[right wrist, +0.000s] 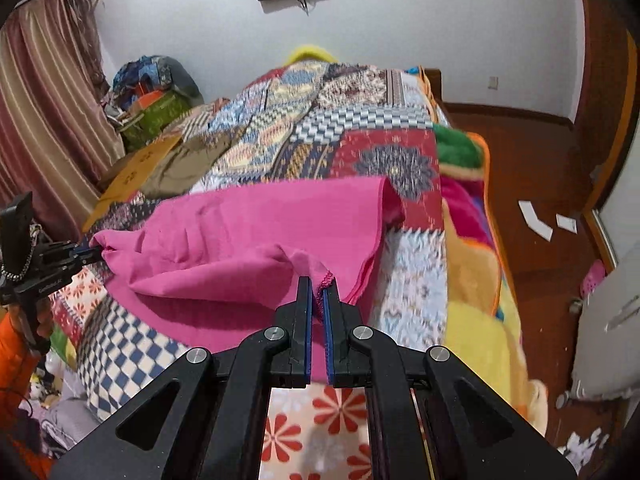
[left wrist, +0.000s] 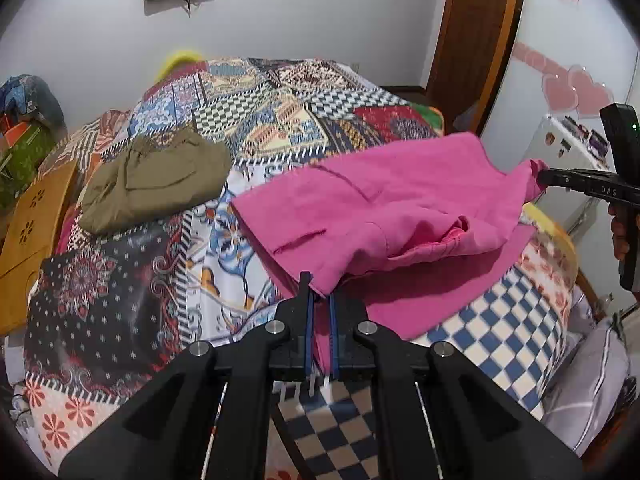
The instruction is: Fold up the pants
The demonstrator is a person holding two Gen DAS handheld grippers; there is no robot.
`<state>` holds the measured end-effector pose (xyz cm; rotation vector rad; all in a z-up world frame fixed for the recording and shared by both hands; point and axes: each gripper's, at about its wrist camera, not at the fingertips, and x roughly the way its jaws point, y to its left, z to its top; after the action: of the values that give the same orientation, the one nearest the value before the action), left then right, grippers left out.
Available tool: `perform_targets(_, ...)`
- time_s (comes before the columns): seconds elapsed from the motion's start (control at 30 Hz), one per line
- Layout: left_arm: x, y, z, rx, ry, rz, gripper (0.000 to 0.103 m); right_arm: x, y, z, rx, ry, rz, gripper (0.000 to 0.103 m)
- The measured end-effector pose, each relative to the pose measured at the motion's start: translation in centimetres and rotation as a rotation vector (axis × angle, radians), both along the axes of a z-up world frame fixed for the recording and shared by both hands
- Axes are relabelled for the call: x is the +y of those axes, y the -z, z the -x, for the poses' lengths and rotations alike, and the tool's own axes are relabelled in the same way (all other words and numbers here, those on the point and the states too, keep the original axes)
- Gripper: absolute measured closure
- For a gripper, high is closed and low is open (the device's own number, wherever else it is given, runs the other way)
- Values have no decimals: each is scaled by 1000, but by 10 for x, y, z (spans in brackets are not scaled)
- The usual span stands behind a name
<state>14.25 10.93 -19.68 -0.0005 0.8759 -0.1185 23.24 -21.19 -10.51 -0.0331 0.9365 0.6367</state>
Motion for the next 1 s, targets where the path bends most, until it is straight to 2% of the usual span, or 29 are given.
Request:
perform_targets(0.3,1,20,15,44,-13,-3,97,-12,18,9,52,16,44,98)
perform_targets(0.57,10,18,31,49,-41,8,93,-25,27,18,96,34,161,97)
perform_targets(0.63,14,14,34,54,-56,2,93,-33,22,19,97,62,182,91)
perform_targets(0.7,17,8,36,48,-66,1,93,-38,11,21,72,88,184,71)
perform_targets(0.8,18,-12,34,14,-79,5,92,-35,-11,24,3,94,161,57)
perform_targets(0.9,13,-29,24,-18,-82,19,79,-20,-32,25,-62,82,120,45)
perform_targets(0.97,3,-39,15,-46,-75,24,64,-4,-42,25,-104,47,80,44)
perform_targets(1.0,-3,-43,11,-58,-68,28,62,9,-44,25,-118,23,68,44)
